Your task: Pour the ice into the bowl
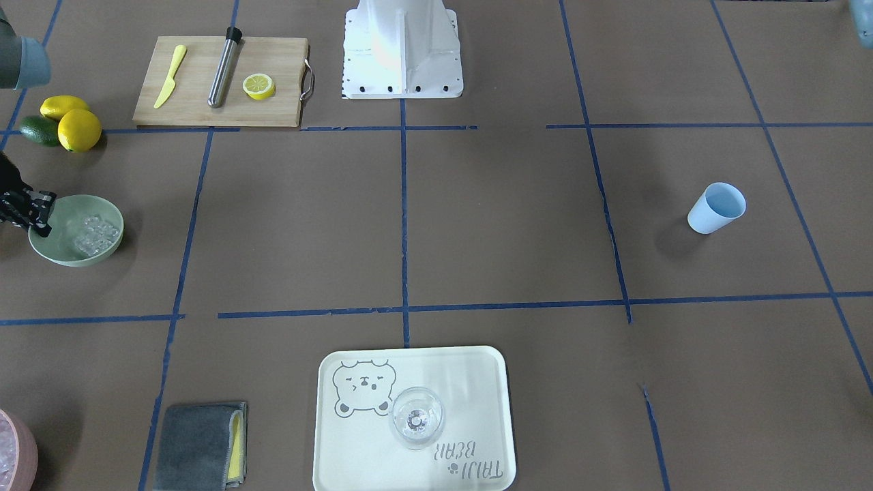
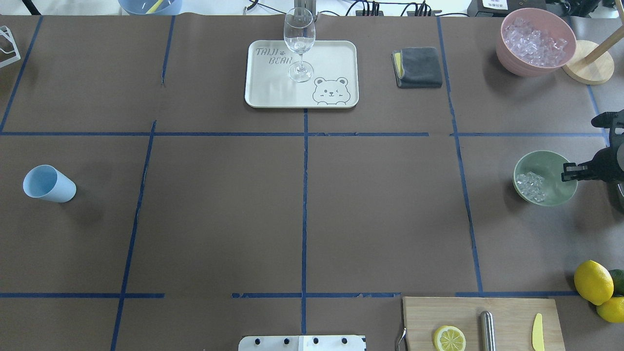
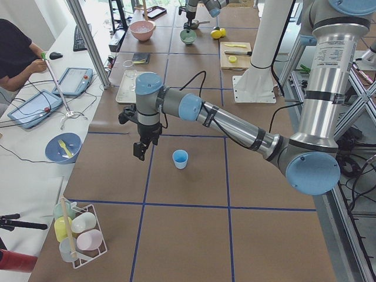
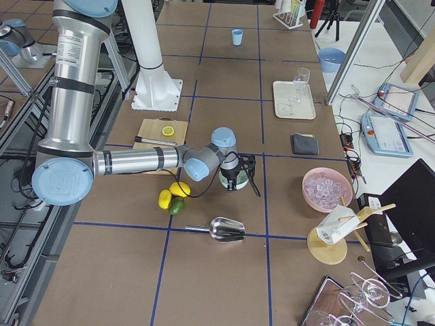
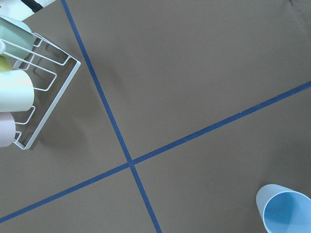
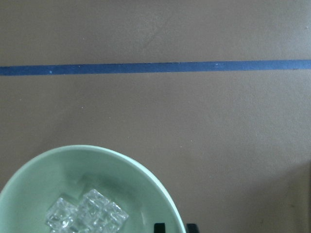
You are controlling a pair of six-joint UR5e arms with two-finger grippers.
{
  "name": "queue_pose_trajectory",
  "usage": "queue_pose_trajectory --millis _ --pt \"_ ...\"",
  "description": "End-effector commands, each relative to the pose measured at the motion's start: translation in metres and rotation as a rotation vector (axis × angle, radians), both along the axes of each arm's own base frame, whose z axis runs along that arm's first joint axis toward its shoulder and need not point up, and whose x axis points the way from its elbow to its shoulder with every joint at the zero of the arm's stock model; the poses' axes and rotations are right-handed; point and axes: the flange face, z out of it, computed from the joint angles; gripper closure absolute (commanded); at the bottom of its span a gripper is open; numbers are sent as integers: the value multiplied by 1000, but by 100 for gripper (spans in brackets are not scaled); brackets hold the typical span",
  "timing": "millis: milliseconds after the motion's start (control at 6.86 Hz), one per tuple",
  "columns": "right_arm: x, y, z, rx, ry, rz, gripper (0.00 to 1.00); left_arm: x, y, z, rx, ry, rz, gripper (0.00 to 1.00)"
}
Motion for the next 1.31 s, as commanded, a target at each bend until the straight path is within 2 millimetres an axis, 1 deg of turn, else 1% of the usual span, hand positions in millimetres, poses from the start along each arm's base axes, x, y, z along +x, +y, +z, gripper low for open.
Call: queue_pose_trajectory --millis 0,146,291,437,583,729,874,1020,1166 --pt "37 -8 4 -19 -32 -34 0 -1 0 0 -1 0 -2 0" --pt "82 -18 10 28 50 -120 0 -2 0 1 -3 1 -3 0" --pt "133 -25 18 63 116 -213 0 -3 0 2 -2 -1 -4 0" --pt "187 -23 32 84 117 -249 0 -7 -2 8 -14 -1 -11 0" --pt "218 -12 36 80 22 -258 0 -26 -4 26 -36 -7 -26 0" --pt "235 -1 42 44 -50 -221 0 -52 -2 45 -41 -10 -21 0" --pt "248 2 37 55 -51 -191 0 -60 5 59 -57 -11 -22 0" --pt "250 6 43 43 -34 -181 0 -60 15 73 -81 -11 -22 0" --pt "250 5 50 34 -32 -185 0 -58 17 96 -150 28 -40 0"
